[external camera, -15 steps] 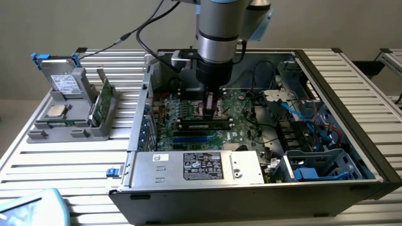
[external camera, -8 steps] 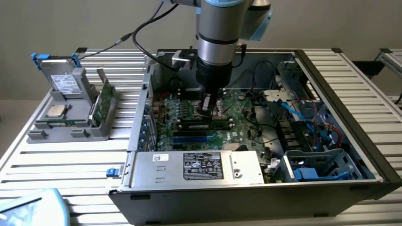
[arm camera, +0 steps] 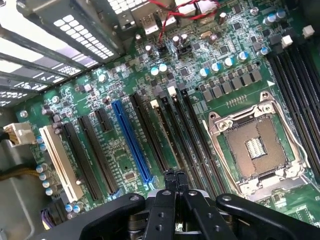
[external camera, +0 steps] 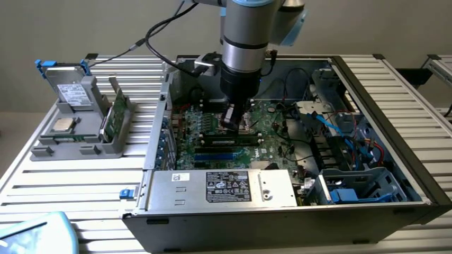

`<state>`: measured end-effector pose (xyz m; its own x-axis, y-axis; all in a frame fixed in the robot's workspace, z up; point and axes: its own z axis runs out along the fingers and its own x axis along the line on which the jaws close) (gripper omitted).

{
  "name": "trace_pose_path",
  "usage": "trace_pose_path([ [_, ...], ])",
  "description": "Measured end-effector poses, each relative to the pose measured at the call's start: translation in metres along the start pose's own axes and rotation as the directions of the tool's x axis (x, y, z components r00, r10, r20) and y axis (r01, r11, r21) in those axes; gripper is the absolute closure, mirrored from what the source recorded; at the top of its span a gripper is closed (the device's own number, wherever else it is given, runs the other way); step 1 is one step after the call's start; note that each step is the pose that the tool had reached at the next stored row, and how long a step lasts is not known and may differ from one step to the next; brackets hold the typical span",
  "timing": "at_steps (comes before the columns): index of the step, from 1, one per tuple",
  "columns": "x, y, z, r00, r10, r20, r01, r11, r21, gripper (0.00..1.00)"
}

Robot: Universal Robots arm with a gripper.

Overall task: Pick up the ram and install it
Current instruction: 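Press down the ram until it locks into place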

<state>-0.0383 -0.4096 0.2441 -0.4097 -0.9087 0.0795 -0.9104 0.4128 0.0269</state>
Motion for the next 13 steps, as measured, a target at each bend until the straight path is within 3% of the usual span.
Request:
trace_pose_path([
  [7,0.0003,0.0001,-0.0036,0.9961,0.089,0.0025,-0.089,0.996,-0.0065,0.89],
  [13,0.0004,0.0001,-0.0048,0.9865,0.164,0.0028,-0.164,0.9864,-0.0122,0.89],
])
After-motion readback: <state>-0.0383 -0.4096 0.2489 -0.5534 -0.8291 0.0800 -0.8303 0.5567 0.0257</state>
